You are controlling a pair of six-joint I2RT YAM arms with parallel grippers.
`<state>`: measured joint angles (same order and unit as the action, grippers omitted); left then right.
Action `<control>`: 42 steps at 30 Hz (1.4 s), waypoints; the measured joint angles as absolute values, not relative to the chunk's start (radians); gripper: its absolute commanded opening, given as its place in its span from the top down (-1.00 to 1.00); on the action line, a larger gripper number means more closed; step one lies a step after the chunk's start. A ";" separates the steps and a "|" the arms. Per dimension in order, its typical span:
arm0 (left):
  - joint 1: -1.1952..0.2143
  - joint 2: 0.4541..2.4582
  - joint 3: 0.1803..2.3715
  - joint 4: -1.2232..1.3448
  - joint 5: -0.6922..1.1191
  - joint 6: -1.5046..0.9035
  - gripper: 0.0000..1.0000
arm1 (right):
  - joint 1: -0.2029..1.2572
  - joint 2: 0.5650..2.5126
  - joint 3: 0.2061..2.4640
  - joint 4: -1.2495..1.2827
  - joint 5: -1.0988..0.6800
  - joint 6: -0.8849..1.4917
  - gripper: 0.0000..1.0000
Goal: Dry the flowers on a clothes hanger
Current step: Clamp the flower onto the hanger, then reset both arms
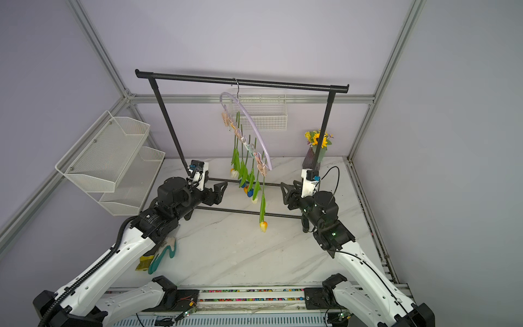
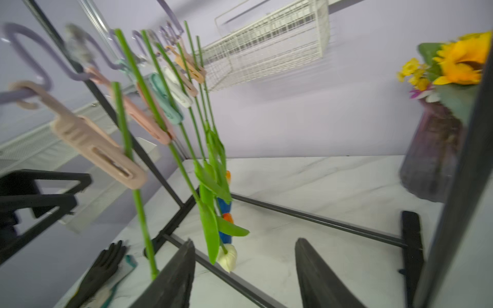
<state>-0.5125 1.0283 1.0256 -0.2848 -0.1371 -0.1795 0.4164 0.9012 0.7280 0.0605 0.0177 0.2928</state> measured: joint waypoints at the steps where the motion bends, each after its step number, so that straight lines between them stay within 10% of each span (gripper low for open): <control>1: -0.507 1.017 1.010 -0.278 -0.169 -0.178 -0.83 | 0.416 0.901 0.727 0.041 0.061 0.283 -0.44; 13: -0.456 0.973 0.744 -0.052 -0.533 -0.090 -1.00 | 0.352 1.015 0.599 0.013 0.591 0.248 -0.94; 30: -0.307 1.169 0.331 0.435 -0.775 -0.064 -1.00 | 0.114 1.329 0.307 0.562 0.594 0.268 -0.94; 42: -0.090 1.301 0.331 0.627 -0.609 -0.085 -1.00 | 0.056 1.404 0.328 0.694 0.575 0.230 -0.95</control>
<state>-0.0898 1.3014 0.3309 0.6273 -0.6086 -0.0853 0.0563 1.4040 0.3283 0.6937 0.5751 0.2302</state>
